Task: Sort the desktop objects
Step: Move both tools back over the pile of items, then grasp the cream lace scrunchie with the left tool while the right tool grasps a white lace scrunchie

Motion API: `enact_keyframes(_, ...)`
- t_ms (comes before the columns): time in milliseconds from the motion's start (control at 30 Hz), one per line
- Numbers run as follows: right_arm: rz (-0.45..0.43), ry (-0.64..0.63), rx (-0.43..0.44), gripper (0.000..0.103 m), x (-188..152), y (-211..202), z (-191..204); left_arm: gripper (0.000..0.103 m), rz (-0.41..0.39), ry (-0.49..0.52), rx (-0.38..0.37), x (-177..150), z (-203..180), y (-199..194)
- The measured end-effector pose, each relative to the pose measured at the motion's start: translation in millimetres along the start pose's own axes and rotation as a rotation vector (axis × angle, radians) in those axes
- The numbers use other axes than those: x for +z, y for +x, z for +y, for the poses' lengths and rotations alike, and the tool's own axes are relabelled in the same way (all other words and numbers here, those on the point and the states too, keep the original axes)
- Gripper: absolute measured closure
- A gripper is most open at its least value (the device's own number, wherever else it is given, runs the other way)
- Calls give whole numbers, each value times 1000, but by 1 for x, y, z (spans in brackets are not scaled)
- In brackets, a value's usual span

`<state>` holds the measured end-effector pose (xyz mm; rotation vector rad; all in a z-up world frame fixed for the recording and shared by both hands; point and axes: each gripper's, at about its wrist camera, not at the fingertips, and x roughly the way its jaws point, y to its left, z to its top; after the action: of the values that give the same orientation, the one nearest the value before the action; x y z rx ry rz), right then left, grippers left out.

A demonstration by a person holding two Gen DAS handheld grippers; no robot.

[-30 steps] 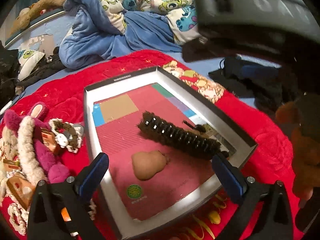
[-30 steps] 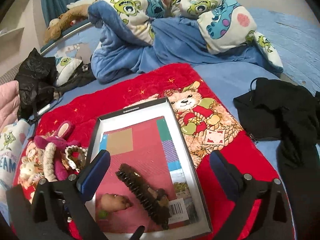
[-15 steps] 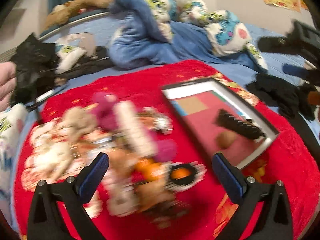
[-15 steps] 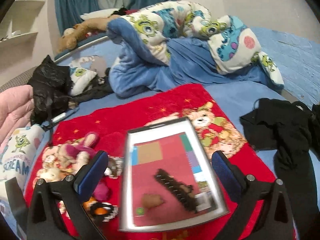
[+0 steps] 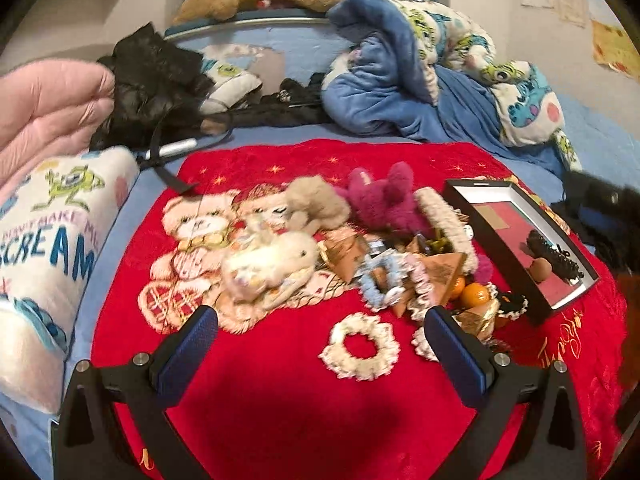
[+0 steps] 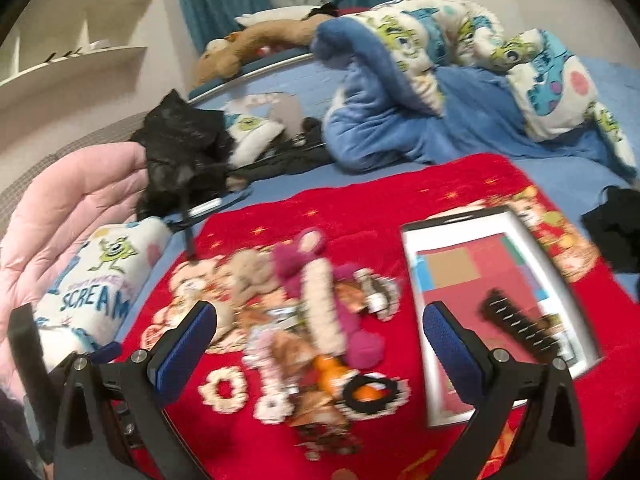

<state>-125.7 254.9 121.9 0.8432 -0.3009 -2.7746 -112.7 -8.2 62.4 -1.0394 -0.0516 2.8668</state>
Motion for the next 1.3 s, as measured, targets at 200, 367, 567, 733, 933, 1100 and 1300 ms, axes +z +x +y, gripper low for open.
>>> enact_keyframes(200,32,-14,91,0,-33,25,21,0,38,12,13,-18,6,19)
enact_keyframes(367,104,-76,94,0,-49,51,32,0,72,18,3,-26,9,33)
enact_keyframes(567,160,-46,158,2,-60,70,32,0,88,-21,-31,-25,12,41)
enact_keyframes(733,195,-58,127,5,-65,80,35,0,110,11,0,-27,5,57)
enact_keyframes(933,260,-39,135,6,-77,99,31,0,141,60,41,-30,0,76)
enact_keyframes(1100,283,-40,173,14,-82,105,32,0,158,35,53,-31,8,88)
enact_keyframes(1300,318,-79,107,25,-91,115,30,0,209,37,64,-37,10,107)
